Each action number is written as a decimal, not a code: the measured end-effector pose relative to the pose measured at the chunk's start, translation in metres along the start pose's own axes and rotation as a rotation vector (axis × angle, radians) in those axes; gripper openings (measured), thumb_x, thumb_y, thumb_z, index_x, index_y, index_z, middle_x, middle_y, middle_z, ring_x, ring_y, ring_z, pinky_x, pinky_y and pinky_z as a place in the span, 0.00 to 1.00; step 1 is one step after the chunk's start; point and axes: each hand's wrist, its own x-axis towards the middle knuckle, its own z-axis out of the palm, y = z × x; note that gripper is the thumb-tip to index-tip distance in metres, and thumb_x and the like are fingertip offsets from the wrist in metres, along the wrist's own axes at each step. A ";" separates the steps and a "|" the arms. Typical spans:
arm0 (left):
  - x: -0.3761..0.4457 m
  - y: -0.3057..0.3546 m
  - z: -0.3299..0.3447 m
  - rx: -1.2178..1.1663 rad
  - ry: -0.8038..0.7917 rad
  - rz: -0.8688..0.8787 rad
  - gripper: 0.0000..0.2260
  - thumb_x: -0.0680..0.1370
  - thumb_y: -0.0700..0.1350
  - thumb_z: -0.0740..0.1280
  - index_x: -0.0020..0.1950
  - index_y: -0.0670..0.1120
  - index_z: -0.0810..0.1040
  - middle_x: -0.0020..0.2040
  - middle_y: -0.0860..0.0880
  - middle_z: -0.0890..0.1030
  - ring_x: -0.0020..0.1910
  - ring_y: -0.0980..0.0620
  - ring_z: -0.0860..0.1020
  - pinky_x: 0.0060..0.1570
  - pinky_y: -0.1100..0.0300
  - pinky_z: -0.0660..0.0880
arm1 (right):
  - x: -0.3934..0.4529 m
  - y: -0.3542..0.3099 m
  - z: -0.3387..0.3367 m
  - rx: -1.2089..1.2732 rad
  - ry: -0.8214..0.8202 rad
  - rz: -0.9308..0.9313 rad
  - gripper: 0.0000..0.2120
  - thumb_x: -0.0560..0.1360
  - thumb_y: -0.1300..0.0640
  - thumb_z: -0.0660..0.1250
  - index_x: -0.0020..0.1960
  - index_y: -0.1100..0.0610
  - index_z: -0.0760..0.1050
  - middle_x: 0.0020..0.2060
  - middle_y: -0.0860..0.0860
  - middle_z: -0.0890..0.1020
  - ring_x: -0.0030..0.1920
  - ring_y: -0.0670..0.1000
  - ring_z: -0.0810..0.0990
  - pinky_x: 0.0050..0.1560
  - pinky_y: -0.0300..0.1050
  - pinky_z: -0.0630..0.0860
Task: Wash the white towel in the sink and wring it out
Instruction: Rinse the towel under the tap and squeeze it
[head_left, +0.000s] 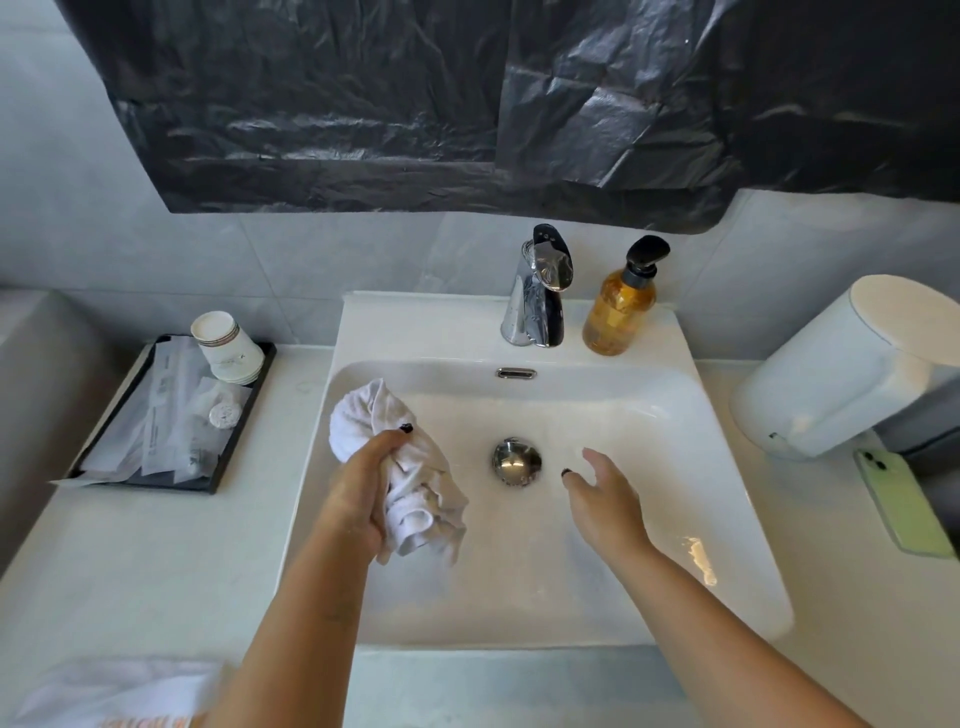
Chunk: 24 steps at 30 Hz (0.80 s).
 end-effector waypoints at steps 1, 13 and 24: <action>-0.001 -0.002 0.000 0.001 -0.004 -0.003 0.23 0.72 0.54 0.73 0.58 0.38 0.79 0.48 0.36 0.85 0.47 0.38 0.84 0.44 0.49 0.80 | -0.002 -0.001 0.000 0.003 -0.010 -0.004 0.23 0.80 0.56 0.61 0.74 0.56 0.65 0.73 0.53 0.69 0.72 0.53 0.67 0.69 0.45 0.63; -0.014 -0.009 -0.001 -0.001 -0.061 -0.028 0.25 0.71 0.55 0.74 0.59 0.38 0.78 0.52 0.35 0.84 0.43 0.40 0.83 0.50 0.48 0.78 | -0.019 0.011 -0.007 -0.052 -0.104 0.023 0.15 0.77 0.59 0.63 0.63 0.55 0.78 0.62 0.52 0.78 0.60 0.51 0.75 0.53 0.38 0.67; -0.023 -0.015 -0.003 -0.029 -0.053 -0.052 0.24 0.72 0.55 0.73 0.58 0.38 0.79 0.53 0.35 0.84 0.44 0.41 0.83 0.47 0.51 0.78 | -0.024 0.012 -0.005 -0.009 -0.105 -0.044 0.14 0.76 0.62 0.62 0.58 0.52 0.79 0.56 0.50 0.79 0.51 0.48 0.76 0.42 0.36 0.68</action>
